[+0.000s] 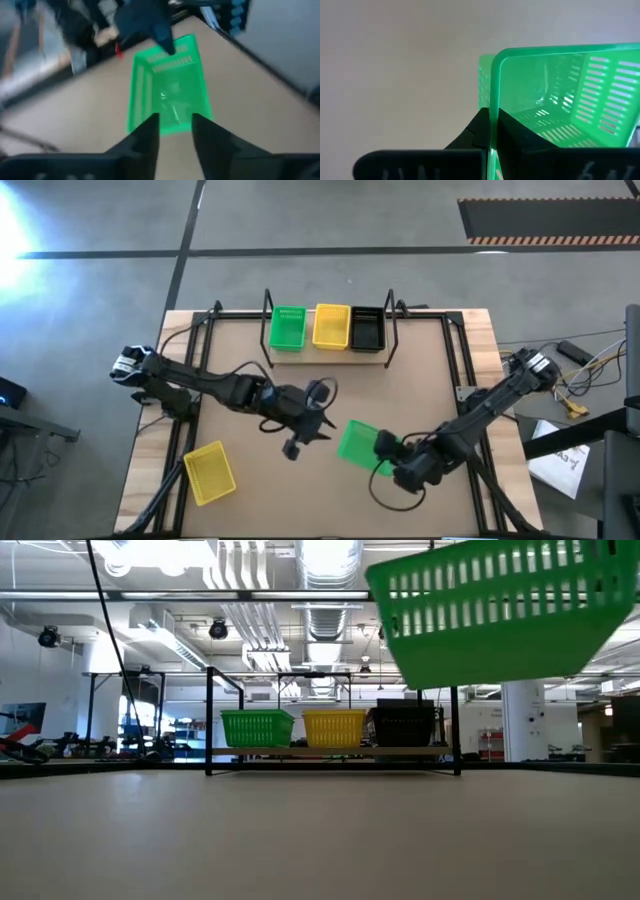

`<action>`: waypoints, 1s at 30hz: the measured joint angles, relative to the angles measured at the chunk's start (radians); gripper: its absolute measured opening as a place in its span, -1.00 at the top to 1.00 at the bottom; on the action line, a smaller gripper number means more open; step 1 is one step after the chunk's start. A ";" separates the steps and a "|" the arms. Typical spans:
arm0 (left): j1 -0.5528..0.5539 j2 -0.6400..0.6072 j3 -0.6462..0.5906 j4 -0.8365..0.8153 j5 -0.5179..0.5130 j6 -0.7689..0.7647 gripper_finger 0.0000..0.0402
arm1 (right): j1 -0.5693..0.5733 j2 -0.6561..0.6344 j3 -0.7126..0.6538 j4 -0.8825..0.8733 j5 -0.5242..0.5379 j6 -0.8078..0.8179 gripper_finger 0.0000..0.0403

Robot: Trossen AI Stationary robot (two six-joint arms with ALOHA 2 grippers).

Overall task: Stack baskets on shelf by color
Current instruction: Stack the green bin on top of the other green bin on the shelf

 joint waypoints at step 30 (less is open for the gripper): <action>0.008 0.035 -0.232 0.112 0.056 0.885 0.50 | -0.098 0.265 0.303 -0.049 0.051 -0.083 0.96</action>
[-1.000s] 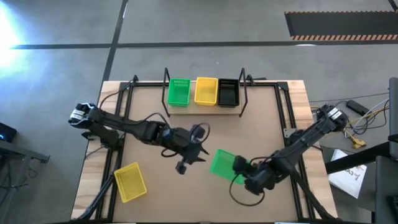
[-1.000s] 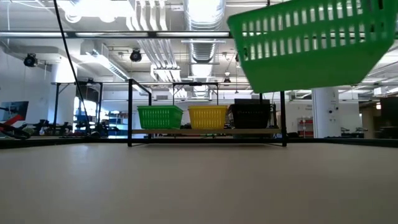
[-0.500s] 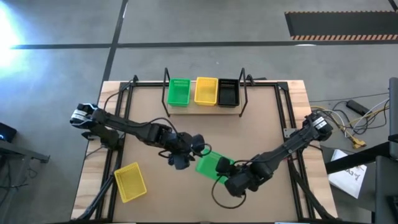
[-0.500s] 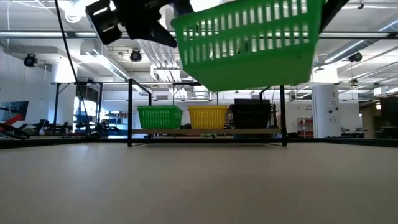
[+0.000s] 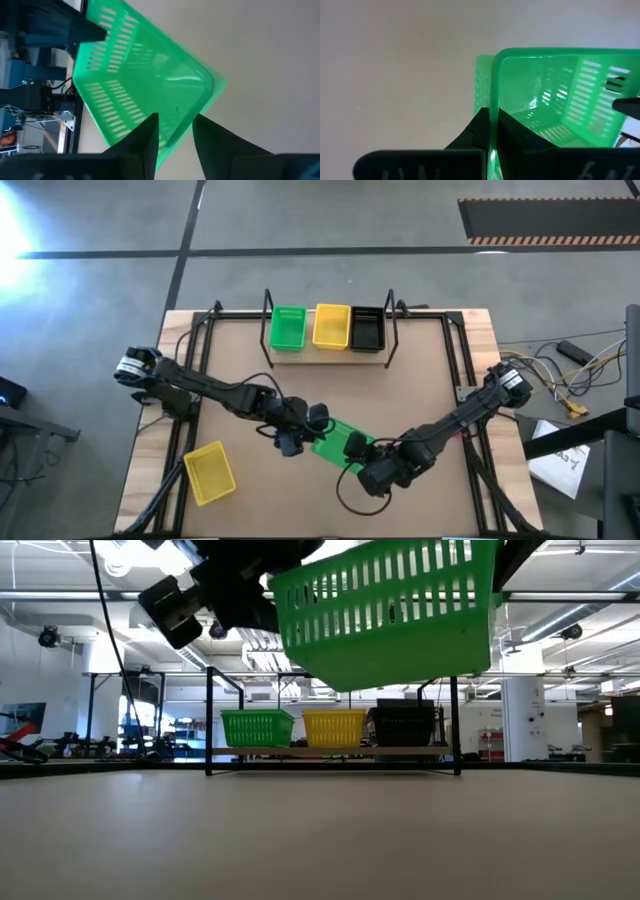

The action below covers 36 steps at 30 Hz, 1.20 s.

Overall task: Stack baskets on shelf by color
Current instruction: Stack the green bin on top of the other green bin on the shelf

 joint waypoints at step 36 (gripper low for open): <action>-0.108 -0.003 -0.002 -0.210 0.047 -0.404 1.00 | -0.088 -0.052 0.037 0.195 0.106 -0.007 -0.11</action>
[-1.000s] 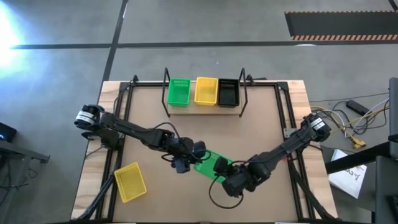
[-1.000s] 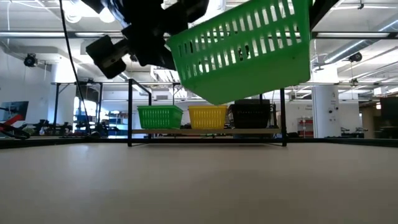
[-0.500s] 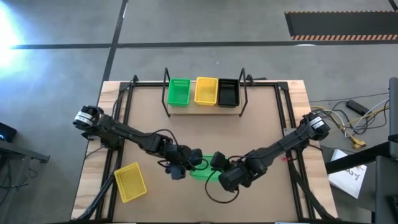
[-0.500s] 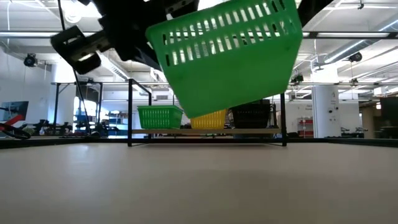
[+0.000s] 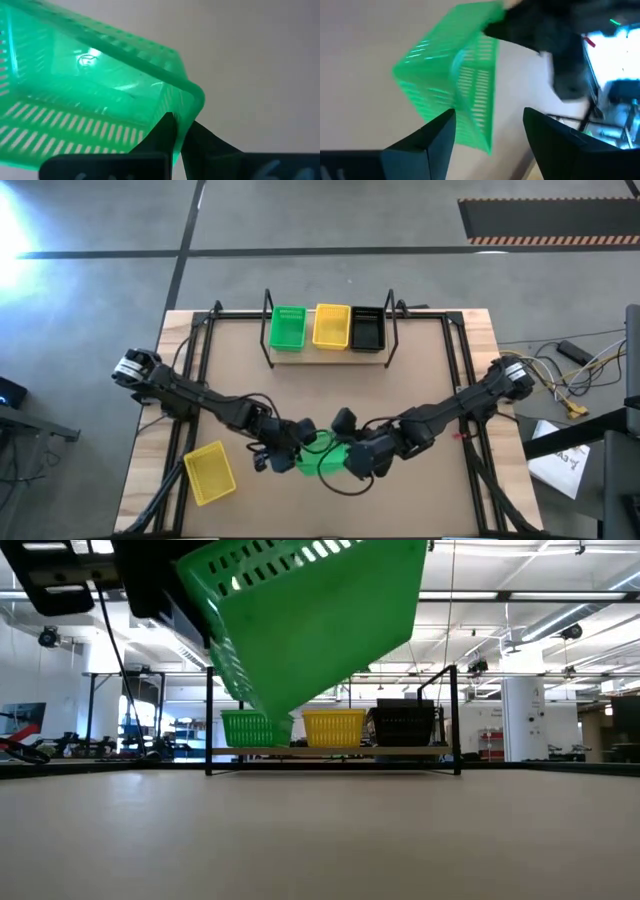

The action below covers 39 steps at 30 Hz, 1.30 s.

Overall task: Stack baskets on shelf by color
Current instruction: Stack the green bin on top of the other green bin on the shelf

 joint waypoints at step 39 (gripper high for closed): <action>0.716 0.132 0.646 -0.761 -0.294 -0.494 1.00 | 0.074 -0.385 -0.558 0.104 0.323 1.430 0.54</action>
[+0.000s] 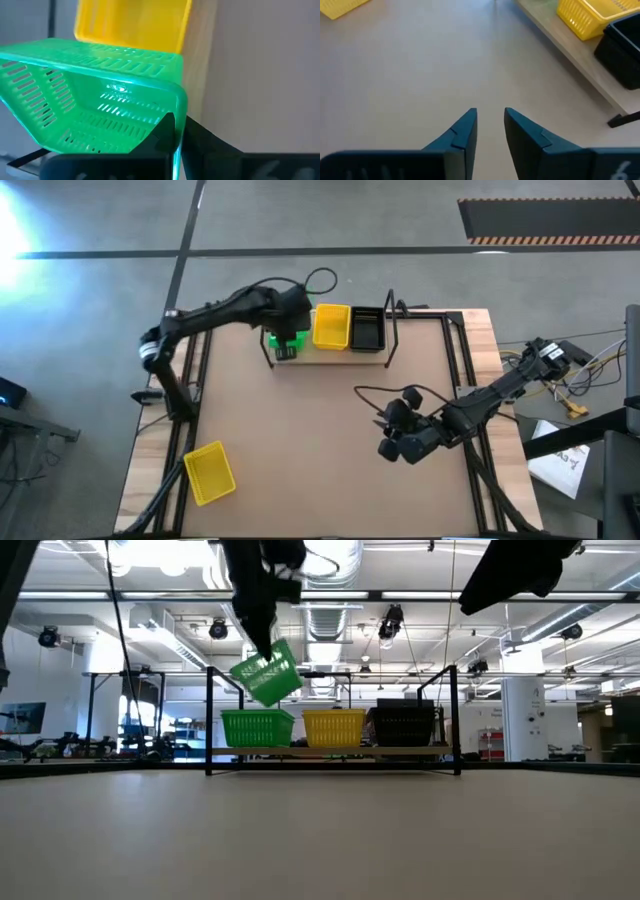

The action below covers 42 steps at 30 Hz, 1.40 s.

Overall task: Stack baskets on shelf by color
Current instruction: Stack the green bin on top of the other green bin on the shelf

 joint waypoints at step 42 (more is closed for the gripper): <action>0.021 0.166 -0.030 -0.064 0.065 0.255 0.13 | 0.000 0.011 0.019 0.001 0.025 -0.001 0.71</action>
